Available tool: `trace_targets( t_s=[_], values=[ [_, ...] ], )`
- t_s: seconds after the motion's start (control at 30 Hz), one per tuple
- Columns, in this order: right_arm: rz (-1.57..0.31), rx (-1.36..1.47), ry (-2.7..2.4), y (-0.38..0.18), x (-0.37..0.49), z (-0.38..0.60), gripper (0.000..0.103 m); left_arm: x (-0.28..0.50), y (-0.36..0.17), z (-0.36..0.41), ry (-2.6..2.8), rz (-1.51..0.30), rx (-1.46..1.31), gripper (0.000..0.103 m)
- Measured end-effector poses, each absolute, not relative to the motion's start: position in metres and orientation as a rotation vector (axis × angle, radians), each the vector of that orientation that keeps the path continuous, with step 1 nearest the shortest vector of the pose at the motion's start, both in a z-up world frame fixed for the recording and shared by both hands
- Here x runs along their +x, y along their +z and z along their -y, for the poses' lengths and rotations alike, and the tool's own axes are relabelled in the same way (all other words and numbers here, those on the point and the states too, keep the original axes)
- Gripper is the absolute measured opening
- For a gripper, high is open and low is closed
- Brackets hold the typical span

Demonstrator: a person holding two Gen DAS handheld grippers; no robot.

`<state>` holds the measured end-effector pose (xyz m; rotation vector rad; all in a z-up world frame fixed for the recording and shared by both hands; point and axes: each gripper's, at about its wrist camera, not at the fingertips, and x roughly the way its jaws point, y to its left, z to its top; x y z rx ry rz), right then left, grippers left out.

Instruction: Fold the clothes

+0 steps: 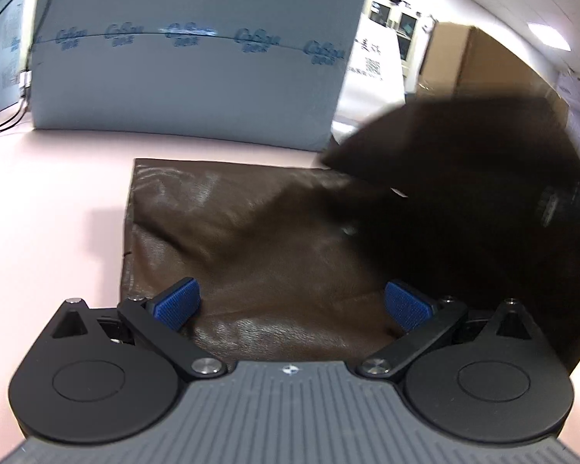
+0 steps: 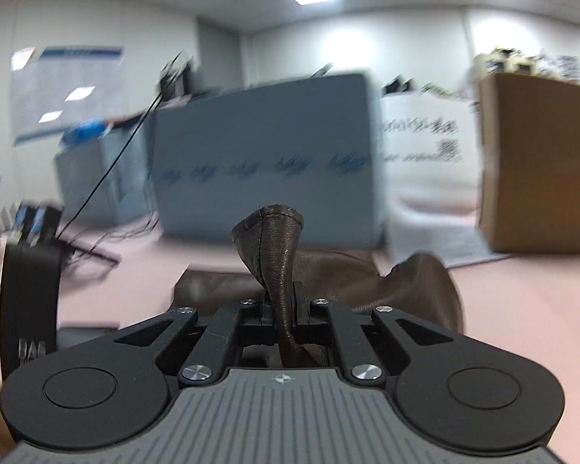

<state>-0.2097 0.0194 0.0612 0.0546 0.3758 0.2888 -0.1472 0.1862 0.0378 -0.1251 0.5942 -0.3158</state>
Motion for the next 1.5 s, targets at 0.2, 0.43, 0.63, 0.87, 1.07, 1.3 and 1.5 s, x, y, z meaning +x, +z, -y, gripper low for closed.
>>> trace_targets(
  t_s=[0.2, 0.43, 0.63, 0.87, 1.07, 1.3, 1.5],
  values=[
    [-0.513, 0.056, 0.37, 0.046, -0.197, -0.028, 0.006, -0.146, 0.039, -0.195, -0.131, -0.578, -0.049, 0.103],
    [-0.582, 0.032, 0.473, 0.022, -0.201, -0.021, 0.04, -0.141, 0.032, -0.296, -0.139, -0.533, -0.657, 0.103],
    [-0.399, -0.051, 0.654, 0.038, -0.244, -0.021, 0.096, -0.147, 0.045, -0.272, -0.367, -0.486, -0.559, 0.103],
    [-0.109, -0.042, 0.512, 0.058, -0.307, 0.048, 0.097, -0.155, 0.067, -0.209, -0.507, -0.422, -0.277, 0.103],
    [-0.323, 0.254, 0.399, 0.04, -0.266, 0.098, 0.09, -0.13, 0.05, -0.13, -0.494, -0.69, -0.041, 0.102],
    [-0.436, 0.532, 0.231, 0.024, -0.246, 0.134, 0.098, -0.136, 0.035, -0.157, -0.359, -0.647, -0.053, 0.101],
    [-0.536, 0.768, 0.202, 0.011, -0.224, 0.125, 0.098, -0.149, 0.035, -0.201, -0.247, -0.573, -0.22, 0.101]
  ],
)
